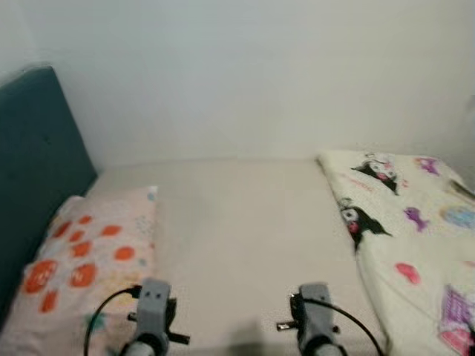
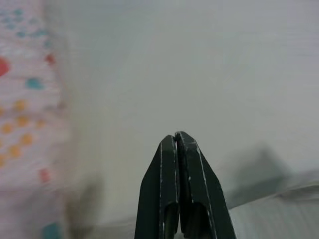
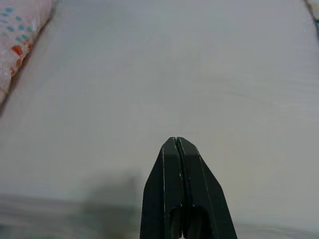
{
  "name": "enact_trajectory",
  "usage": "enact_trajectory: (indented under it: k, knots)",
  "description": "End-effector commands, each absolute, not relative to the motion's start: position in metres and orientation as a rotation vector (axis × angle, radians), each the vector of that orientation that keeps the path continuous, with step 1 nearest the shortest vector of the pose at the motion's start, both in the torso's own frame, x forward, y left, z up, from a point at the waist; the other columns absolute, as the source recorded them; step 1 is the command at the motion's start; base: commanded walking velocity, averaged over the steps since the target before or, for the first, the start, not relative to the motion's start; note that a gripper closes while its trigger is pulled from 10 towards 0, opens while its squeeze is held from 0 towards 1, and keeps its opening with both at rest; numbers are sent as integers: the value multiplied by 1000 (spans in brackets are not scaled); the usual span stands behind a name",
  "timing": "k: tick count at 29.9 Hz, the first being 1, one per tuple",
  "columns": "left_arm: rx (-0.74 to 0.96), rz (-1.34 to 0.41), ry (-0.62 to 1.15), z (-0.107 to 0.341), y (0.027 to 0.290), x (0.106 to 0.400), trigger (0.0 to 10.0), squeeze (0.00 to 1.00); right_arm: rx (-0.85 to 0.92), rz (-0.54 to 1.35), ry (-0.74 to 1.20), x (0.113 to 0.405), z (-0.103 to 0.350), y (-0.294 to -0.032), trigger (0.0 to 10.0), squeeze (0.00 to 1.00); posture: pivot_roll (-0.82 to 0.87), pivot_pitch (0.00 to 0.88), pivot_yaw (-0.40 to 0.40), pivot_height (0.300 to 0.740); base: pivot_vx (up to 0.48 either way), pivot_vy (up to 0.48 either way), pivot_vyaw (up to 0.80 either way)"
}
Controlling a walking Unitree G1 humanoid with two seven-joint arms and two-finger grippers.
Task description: Clean up the room
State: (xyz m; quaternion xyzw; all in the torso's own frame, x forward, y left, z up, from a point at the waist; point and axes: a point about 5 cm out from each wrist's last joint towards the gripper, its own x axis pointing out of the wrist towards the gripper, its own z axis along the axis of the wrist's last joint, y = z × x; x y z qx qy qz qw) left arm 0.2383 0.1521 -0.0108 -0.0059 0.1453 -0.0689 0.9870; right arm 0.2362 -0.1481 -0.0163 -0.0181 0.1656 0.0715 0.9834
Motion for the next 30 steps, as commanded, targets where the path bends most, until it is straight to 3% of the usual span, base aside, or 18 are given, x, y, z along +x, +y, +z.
enact_trajectory:
  k: [1,15,24,30]
  knots:
    - [-7,-140,310,-14,153,235,10000,0,-31,134,352,235,-19,-151,10000,0,8,38,-8,740,0,-394,0]
    - [-5,-146,313,-14,153,235,10000,0,-53,156,356,235,-19,-149,10000,0,8,34,-2,740,0,-390,0]
    - [-4,-146,311,-14,153,235,10000,0,-53,154,359,234,-19,-149,10000,0,10,37,-2,740,0,-389,761]
    - [-4,-145,312,-14,154,234,10000,0,-24,137,360,234,-20,-150,10000,0,11,40,-3,740,0,-393,0]
